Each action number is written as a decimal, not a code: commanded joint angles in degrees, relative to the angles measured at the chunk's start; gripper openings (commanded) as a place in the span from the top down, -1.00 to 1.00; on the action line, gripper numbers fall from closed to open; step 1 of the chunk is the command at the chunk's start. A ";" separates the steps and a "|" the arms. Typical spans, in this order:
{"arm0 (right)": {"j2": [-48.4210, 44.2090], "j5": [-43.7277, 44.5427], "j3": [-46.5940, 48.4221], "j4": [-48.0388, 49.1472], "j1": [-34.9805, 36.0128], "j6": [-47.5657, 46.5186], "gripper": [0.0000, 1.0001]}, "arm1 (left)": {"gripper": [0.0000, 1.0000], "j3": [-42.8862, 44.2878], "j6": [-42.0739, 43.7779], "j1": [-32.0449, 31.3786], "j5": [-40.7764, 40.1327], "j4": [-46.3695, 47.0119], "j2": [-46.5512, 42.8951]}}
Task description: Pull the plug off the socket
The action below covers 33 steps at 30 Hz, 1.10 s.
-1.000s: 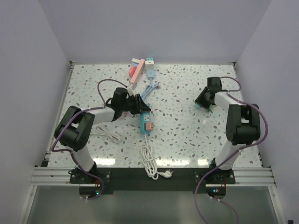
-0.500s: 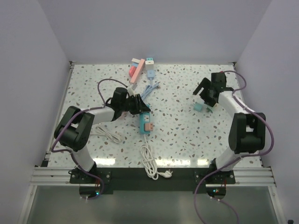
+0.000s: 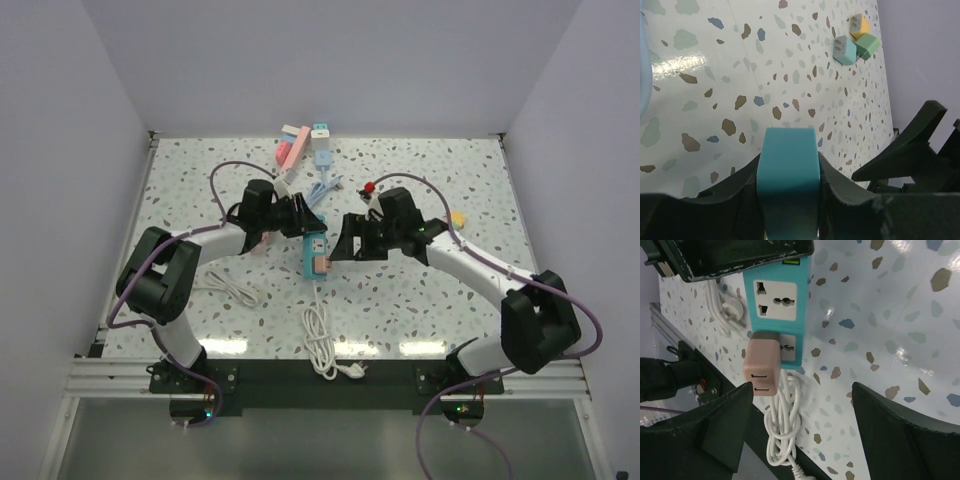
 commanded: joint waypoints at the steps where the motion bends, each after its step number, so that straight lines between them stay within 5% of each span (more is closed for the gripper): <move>1: 1.64 -0.50 1.31 3.19 2.78 -0.55 -0.65 | 1.00 1.57 -1.91 -0.12 1.96 3.59 -1.06; 20: 10.61 1.80 6.93 1.61 10.17 -0.72 -0.33 | 1.00 -1.95 -3.49 -0.56 0.99 5.35 -3.43; 24: 14.99 -0.31 7.46 3.36 10.17 -0.90 0.19 | 1.00 -1.86 -3.50 -0.91 1.69 5.70 -3.43; 26: 15.97 -2.23 8.43 3.10 10.17 -0.99 0.69 | 1.00 -1.95 -3.15 -0.99 2.04 5.79 -3.26; 28: 15.02 -3.03 8.61 2.06 10.17 -1.17 0.96 | 1.00 -2.04 -1.75 -1.00 1.87 5.01 -3.08; 33: 8.52 -2.07 10.89 -5.49 8.85 -4.94 1.00 | 1.00 -2.30 4.14 -0.91 -0.50 0.00 -1.15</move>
